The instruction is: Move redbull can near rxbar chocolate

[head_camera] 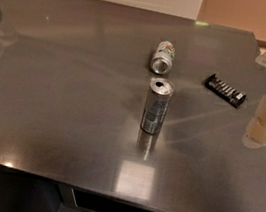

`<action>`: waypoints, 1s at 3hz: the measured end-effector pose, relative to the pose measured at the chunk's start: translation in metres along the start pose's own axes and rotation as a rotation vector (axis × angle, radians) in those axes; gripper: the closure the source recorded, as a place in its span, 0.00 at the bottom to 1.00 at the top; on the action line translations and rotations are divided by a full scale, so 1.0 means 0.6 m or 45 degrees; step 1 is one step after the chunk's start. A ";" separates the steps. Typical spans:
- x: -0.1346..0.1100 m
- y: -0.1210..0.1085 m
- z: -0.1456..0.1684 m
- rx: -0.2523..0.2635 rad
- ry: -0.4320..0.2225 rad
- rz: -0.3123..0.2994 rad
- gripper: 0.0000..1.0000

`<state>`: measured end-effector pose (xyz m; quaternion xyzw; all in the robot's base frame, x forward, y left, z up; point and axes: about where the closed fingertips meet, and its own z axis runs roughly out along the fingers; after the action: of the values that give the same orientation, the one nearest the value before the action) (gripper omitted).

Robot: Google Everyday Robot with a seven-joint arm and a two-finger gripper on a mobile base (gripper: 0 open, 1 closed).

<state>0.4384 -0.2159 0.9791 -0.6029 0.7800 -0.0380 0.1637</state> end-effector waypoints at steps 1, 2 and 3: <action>-0.004 0.000 -0.002 0.000 -0.012 -0.003 0.00; -0.038 -0.002 0.015 -0.015 -0.083 -0.008 0.00; -0.084 -0.002 0.049 -0.037 -0.155 -0.007 0.00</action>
Offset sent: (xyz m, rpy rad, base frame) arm 0.0224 0.0521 -0.0156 0.1445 0.0073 0.0569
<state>0.4596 -0.1643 0.9624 -0.6086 0.7672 0.0096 0.2022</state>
